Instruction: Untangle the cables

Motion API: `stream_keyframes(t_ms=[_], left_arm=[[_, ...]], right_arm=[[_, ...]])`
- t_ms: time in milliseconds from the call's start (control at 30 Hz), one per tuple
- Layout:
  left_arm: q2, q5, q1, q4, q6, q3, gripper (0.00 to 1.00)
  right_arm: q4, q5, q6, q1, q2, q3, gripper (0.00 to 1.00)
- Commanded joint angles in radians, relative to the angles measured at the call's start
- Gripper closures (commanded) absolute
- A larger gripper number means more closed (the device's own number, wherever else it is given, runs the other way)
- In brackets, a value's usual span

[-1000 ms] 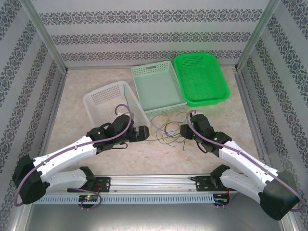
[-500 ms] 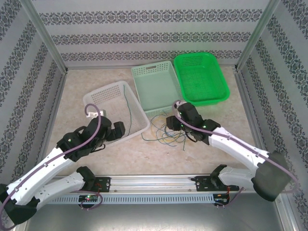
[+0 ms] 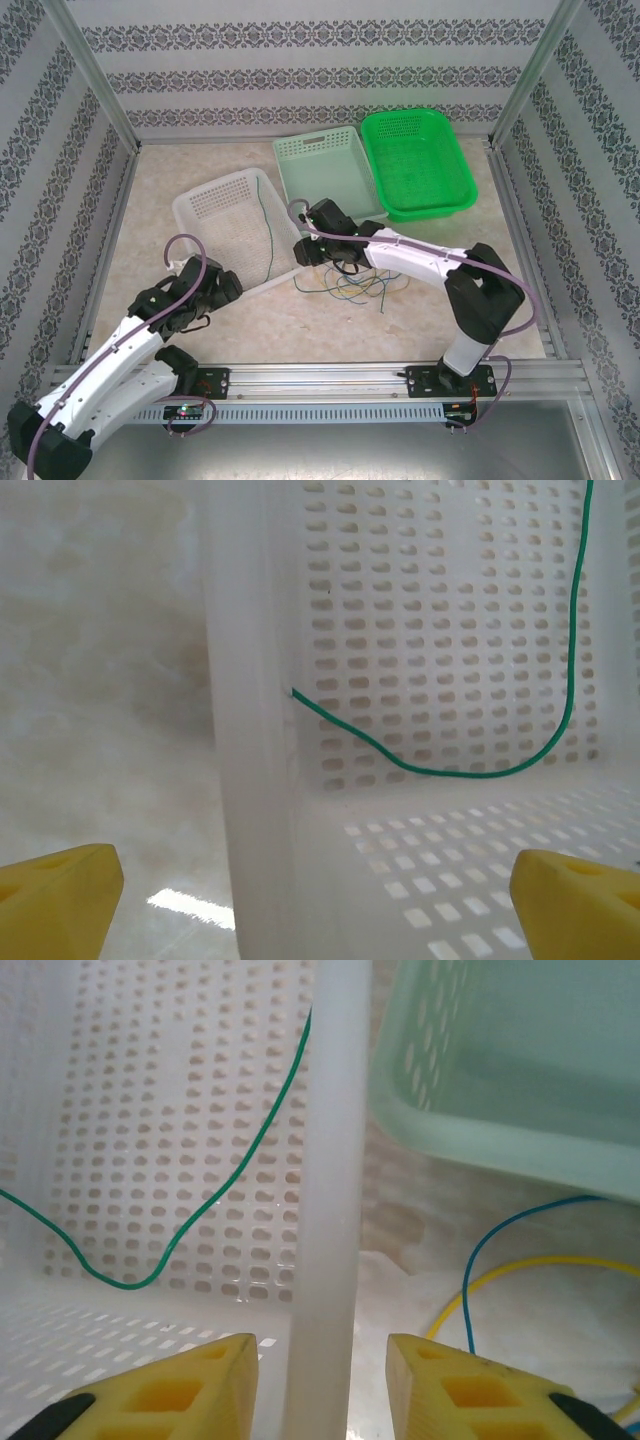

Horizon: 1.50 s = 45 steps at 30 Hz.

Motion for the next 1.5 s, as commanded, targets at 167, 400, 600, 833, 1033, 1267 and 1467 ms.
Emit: stream_keyframes(t_ms=[167, 400, 600, 833, 1033, 1267, 1467], left_arm=[[0.111, 0.141, 0.189, 0.217, 0.146, -0.018, 0.35], [0.281, 0.176, 0.338, 0.309, 0.301, 0.088, 0.59], [0.513, 0.241, 0.476, 0.377, 0.436, 0.234, 0.59], [0.769, 0.287, 0.564, 0.402, 0.510, 0.437, 0.62], [0.843, 0.237, 0.580, 0.352, 0.560, 0.541, 0.48], [0.742, 0.150, 0.580, 0.280, 0.571, 0.548, 0.11], [0.604, 0.146, 0.576, 0.284, 0.538, 0.505, 0.00]], right_arm=[[0.033, -0.031, 0.058, 0.047, 0.076, 0.087, 0.88], [0.111, 0.037, 0.200, 0.087, 0.140, 0.128, 0.99], [0.201, 0.092, 0.306, 0.098, 0.201, 0.182, 0.97], [0.230, 0.094, 0.337, 0.103, 0.318, 0.352, 0.90], [0.273, 0.025, 0.323, 0.105, 0.358, 0.397, 0.73], [0.269, 0.018, 0.266, 0.114, 0.282, 0.350, 0.50], [0.269, 0.014, 0.240, 0.120, 0.215, 0.326, 0.39]])
